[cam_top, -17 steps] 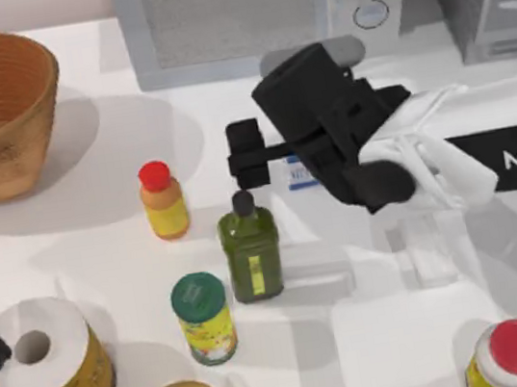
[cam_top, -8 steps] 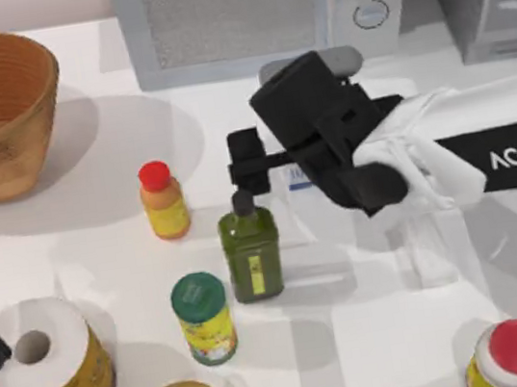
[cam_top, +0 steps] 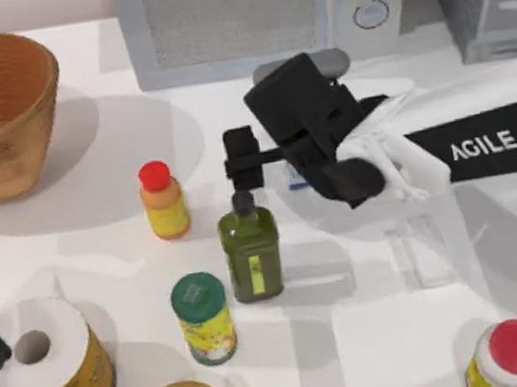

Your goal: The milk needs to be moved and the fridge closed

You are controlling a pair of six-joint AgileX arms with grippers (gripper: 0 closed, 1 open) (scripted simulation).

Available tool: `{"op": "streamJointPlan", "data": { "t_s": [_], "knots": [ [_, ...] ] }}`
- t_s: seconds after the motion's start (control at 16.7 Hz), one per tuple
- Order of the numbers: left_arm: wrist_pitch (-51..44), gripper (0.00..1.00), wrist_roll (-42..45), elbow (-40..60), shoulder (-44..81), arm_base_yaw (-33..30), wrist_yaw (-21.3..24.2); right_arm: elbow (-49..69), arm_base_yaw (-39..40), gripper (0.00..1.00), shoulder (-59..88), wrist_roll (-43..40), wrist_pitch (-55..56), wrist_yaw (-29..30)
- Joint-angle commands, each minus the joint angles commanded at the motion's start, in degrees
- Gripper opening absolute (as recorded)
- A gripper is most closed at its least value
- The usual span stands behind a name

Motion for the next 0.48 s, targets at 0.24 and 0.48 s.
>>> {"op": "streamJointPlan", "data": {
  "t_s": [0.24, 0.48],
  "knots": [
    [0.0, 1.00, 0.0, 0.0, 0.0, 0.0, 0.0, 0.0, 0.0, 0.92, 0.0, 0.0, 0.0, 0.0],
    [0.0, 1.00, 0.0, 0.0, 0.0, 0.0, 0.0, 0.0, 0.0, 0.62, 0.0, 0.0, 0.0, 0.0]
  ]
}}
